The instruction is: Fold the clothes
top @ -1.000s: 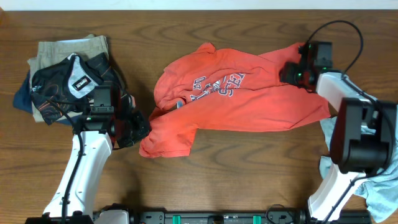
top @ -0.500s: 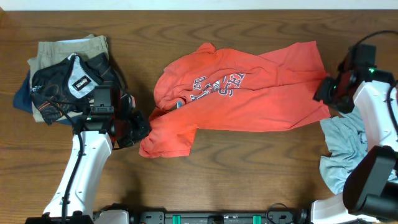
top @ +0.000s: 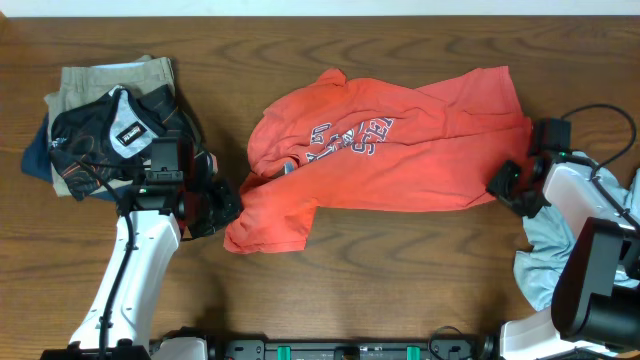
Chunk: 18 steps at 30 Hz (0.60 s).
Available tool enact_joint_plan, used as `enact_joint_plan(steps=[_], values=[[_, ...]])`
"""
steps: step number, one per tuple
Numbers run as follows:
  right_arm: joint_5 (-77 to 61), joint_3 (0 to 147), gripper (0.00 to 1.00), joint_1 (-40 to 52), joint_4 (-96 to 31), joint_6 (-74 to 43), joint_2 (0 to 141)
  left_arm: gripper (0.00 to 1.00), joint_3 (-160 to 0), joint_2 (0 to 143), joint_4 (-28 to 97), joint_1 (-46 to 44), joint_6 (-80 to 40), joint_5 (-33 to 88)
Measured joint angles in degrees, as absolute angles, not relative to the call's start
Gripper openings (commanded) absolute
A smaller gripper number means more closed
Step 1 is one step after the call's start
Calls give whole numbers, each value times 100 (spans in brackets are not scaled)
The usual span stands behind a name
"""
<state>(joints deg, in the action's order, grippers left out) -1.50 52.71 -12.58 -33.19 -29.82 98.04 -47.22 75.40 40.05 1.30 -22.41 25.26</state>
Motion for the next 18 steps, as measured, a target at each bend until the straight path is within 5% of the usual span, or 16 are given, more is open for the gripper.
enact_joint_plan(steps=[5,10,18], values=[[-16,5103,37,-1258,-2965,-3144,9797,6,-4722,7540,4007,130,-2241,2528],[27,5072,2,-1258,-2877,-3227,9800,6,-4722,7540,4007,130,-2241,2528],[23,5059,1,-1258,-2864,-3282,9800,6,-4722,7540,4007,130,-2241,2526]])
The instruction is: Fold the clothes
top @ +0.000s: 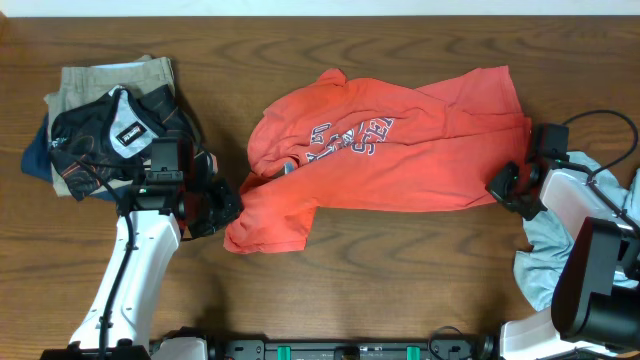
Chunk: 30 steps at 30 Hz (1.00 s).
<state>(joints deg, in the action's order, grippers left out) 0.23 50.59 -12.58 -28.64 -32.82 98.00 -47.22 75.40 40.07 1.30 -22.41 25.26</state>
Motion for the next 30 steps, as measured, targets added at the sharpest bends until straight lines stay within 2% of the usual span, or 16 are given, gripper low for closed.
enact_joint_plan(steps=[4,9,15,23,30], values=[[25,5072,1,-1258,-3009,-3282,9789,6,-4722,7540,4007,130,-2241,2528],[34,5120,1,-1378,-3997,-3260,9596,6,-4722,7540,4097,130,-2241,2543],[27,5415,1,-1800,-4733,-2842,8788,6,-4727,7463,4609,130,-2202,2860],[32,5730,1,-2067,-5570,-2290,7559,6,-5273,6674,5839,137,-1914,3124],[49,5730,1,-2200,-6034,-2034,7137,6,-5478,5872,6031,141,-1892,3269]])
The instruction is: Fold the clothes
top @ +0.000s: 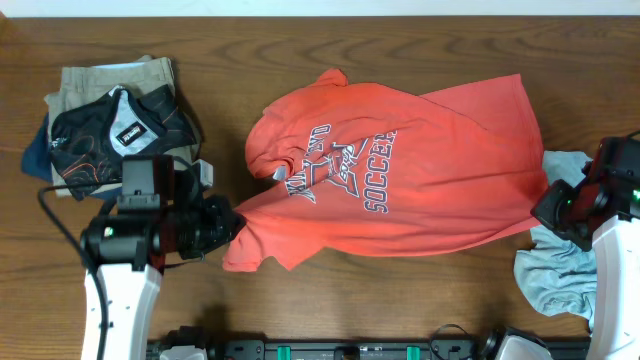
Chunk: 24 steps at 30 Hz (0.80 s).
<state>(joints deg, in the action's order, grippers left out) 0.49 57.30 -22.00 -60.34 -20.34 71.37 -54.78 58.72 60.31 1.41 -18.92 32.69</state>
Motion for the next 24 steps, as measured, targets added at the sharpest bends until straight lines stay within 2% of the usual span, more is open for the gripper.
enact_joint_plan(steps=[13,24], values=[[-388,5986,1,-2200,-6281,-1575,6952,6,-5800,5636,5927,141,-1782,3301],[-749,8379,1,-2200,-7441,-976,6855,6,-7725,5616,6014,141,-1640,2731]])
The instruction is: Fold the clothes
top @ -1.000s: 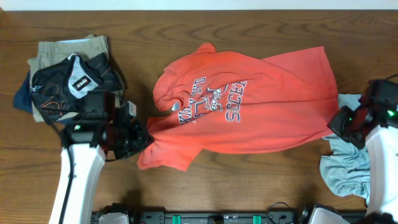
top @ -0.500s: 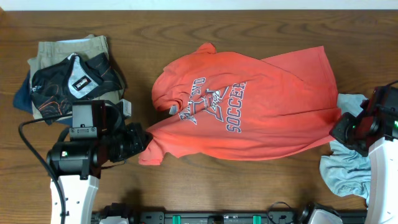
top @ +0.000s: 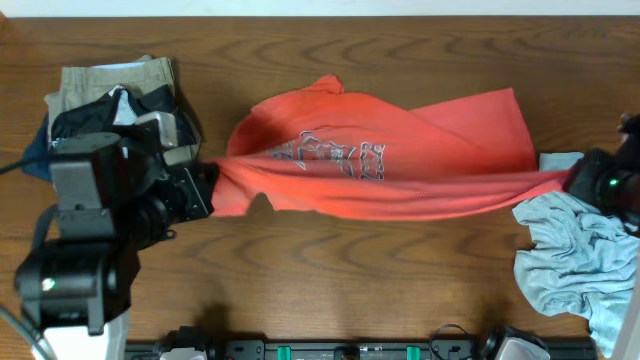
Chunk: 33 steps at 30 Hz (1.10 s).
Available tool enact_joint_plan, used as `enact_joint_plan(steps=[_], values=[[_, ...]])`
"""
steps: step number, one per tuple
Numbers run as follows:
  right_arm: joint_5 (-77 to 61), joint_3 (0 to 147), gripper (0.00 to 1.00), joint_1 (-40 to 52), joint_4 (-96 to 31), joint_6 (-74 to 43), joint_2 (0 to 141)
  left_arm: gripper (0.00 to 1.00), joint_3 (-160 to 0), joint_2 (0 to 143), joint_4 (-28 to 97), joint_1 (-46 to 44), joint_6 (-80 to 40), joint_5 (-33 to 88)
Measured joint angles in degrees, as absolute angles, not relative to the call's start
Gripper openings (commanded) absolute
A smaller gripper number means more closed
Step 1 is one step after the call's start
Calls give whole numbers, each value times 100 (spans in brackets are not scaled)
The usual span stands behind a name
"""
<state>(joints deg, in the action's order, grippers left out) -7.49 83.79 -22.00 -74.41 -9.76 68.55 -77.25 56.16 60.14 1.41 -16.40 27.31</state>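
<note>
An orange soccer T-shirt is stretched taut across the middle of the table, its near edge lifted off the wood. My left gripper is shut on the shirt's left end. At the right edge, my right gripper is shut on the shirt's right end. The shirt's far part still rests on the table, print partly folded over.
A pile of folded clothes, khaki with a black patterned garment on top, lies at the back left behind my left arm. A crumpled light blue garment lies at the front right. The wooden table shows in front.
Both grippers have risen and moved apart, pulling the shirt's near edge taut between them. The print that lay spread and readable is now bunched and partly folded over.
The shirt lay rumpled with both grippers at its left and right lower ends. Then it was spread wider with the soccer print facing up, both grippers holding its ends. Now it hangs stretched between the raised grippers.
</note>
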Motion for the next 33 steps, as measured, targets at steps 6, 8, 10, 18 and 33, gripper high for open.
enact_joint_plan(steps=[6,8,10,18,33], values=[[-803,9603,1,-2200,-7771,-871,6845,6,-8600,5614,6112,141,-1621,2567],[-812,9935,1,-2200,-7771,-860,6845,6,-8954,5614,6106,141,-1621,2528],[-814,10272,1,-2200,-7658,-847,6836,6,-9295,5612,6031,141,-1621,2504],[-1127,10582,1,-2198,-7393,-642,6877,6,-9688,5664,5714,141,-1616,2377],[-1649,10567,1,-1540,-6121,-298,9402,6,-9647,8676,4829,141,-1457,2357]])
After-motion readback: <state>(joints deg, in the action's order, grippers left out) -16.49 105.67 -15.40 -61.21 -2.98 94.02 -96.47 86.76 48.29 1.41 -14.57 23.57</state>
